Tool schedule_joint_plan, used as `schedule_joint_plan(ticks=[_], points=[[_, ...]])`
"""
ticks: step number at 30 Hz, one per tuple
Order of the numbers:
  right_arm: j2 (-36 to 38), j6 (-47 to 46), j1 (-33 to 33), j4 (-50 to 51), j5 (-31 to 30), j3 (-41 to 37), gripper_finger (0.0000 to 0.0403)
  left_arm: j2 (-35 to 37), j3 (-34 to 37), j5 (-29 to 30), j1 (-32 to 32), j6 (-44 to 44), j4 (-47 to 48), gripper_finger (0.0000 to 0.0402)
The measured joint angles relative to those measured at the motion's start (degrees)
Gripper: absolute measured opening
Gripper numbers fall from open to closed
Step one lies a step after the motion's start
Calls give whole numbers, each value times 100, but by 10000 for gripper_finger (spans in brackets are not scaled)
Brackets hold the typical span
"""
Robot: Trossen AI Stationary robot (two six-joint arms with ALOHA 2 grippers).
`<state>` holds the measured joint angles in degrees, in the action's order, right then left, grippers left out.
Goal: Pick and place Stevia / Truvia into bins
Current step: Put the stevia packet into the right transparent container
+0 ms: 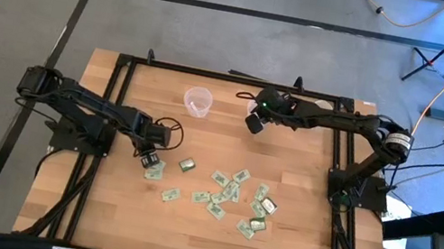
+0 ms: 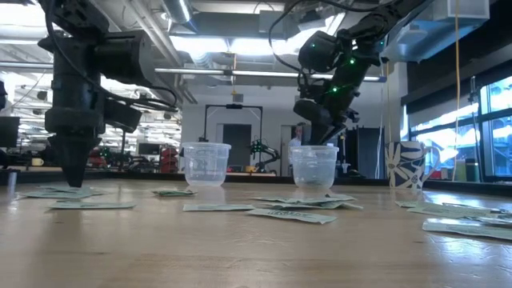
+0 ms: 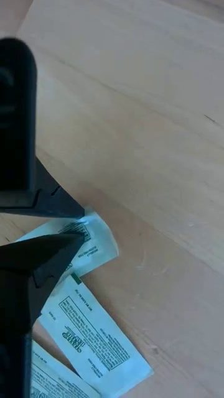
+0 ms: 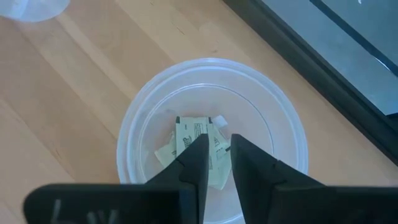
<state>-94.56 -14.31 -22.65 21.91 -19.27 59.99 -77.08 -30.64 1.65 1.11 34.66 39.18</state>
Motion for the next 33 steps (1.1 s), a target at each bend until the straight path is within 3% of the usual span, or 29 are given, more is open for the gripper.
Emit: schedule_joint_plan(ticks=[15, 26, 33], points=[[0, 116, 2, -121, -29, 0, 71, -44, -229, 7, -1, -526, 208, 3], [478, 218, 257, -408, -811, 0, 72, 141, -402, 92, 1, -699, 677, 2], [551, 1003, 810, -1049, -573, 7, 72, 395, -981, 1128, 0, -1221, 998, 2]])
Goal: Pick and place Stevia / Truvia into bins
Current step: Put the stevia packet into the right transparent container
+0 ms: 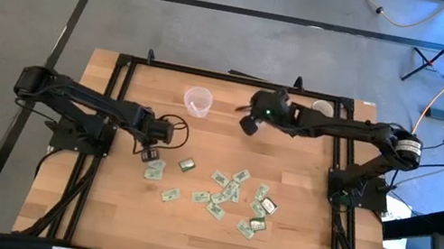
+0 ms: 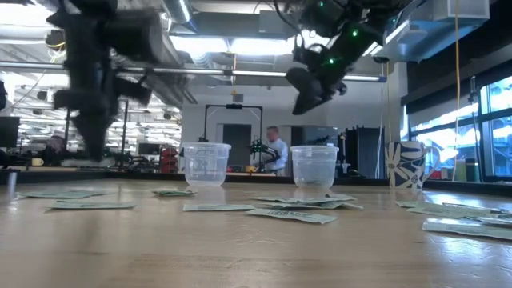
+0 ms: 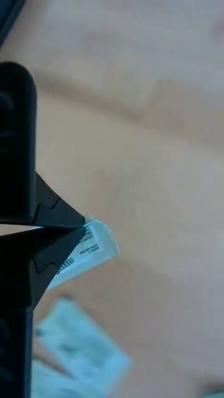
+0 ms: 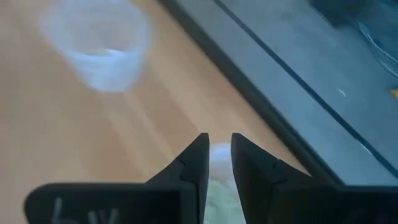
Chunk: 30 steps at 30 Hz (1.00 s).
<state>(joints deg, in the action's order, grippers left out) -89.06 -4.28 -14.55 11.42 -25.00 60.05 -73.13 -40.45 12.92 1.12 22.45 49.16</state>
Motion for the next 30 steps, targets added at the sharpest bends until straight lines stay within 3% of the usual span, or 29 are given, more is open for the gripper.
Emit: schedule_joint_plan(ticks=[6, 11, 17, 23, 30], points=[[-50, 338, 557, -677, 240, -4, 72, 151, -334, 1932, 1, -614, -742, 3], [-57, 819, 976, -1334, 242, -4, 72, 175, -340, 2938, 1, -1538, -2409, 2], [-57, 1201, 1317, -1648, 465, -7, 72, 173, -342, 2930, 1, -2702, -4132, 2], [-57, 1234, 1494, -2499, 717, -437, 75, 173, -342, 2752, 12, -3180, -4979, 3], [-58, 1134, 1509, -3816, 713, -927, 131, 124, -305, 1986, 10, -3443, -5579, 3]])
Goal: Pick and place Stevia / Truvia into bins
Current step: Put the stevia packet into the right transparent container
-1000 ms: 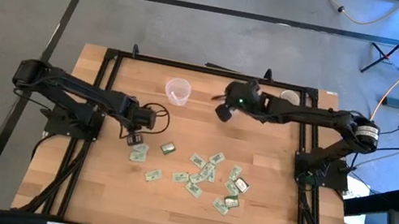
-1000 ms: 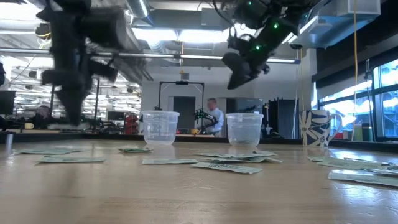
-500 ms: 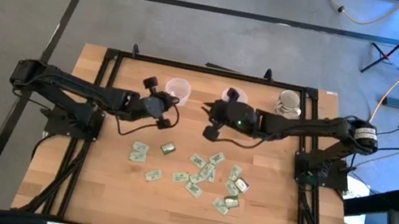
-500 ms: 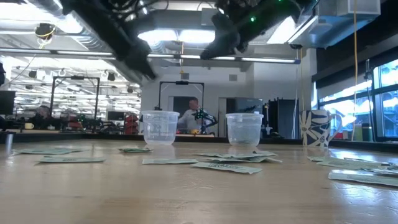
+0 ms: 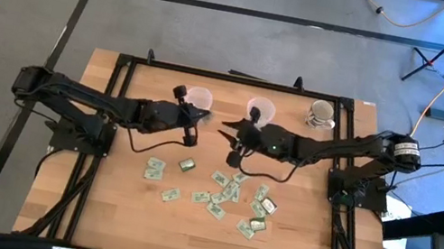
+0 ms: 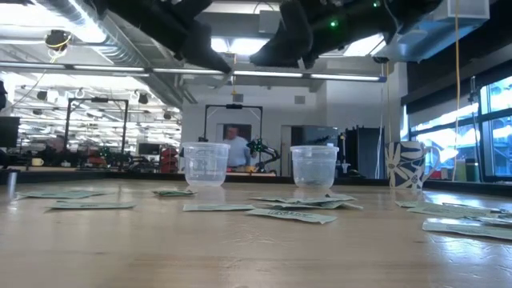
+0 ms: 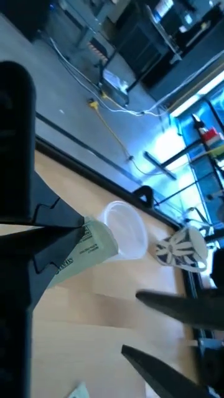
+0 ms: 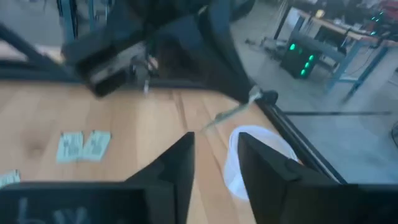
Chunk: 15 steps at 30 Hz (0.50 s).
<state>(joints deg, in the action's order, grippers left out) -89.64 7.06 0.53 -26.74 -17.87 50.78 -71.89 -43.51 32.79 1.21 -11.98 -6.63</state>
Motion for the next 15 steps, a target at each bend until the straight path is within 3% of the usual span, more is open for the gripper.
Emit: schedule_joint_plan(ticks=[6, 15], points=[[0, -45, -44, -267, 0, -63, 162, -61, 2, -137, 2, -373, -424, 3], [0, -496, -93, -557, -85, -67, 153, -67, 2, -169, 0, -650, -1282, 3]])
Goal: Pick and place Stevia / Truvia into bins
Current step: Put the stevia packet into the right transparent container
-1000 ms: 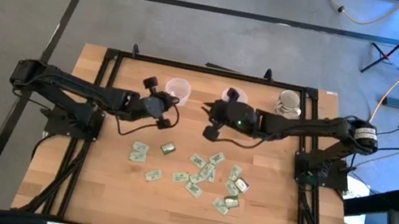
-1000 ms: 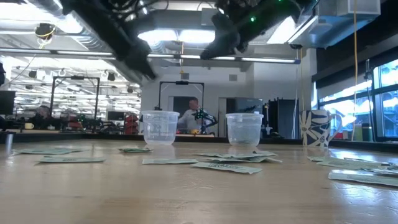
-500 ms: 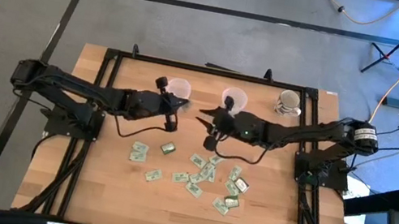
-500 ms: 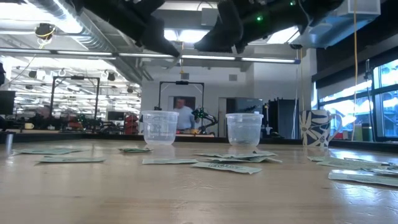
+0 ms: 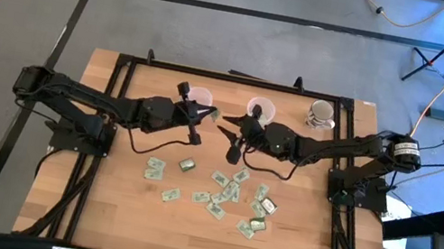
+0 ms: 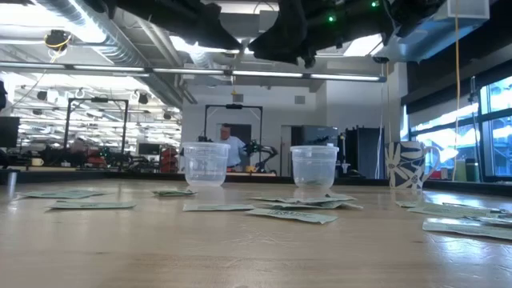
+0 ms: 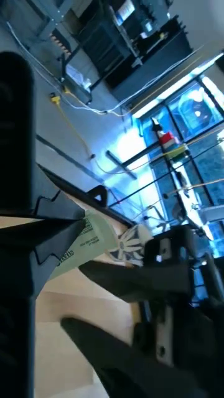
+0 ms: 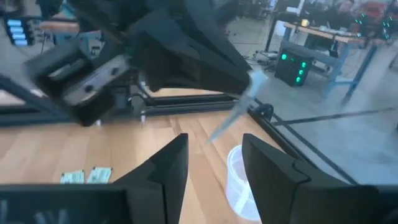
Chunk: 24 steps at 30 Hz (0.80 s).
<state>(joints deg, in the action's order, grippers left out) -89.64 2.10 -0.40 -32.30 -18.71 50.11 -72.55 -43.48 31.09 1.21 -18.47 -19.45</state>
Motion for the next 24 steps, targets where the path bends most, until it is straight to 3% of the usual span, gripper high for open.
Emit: schedule_joint_plan(ticks=[24], points=[[-1, -207, -171, -531, 71, 59, 146, 0, 0, -141, 1, -491, -505, 2]])
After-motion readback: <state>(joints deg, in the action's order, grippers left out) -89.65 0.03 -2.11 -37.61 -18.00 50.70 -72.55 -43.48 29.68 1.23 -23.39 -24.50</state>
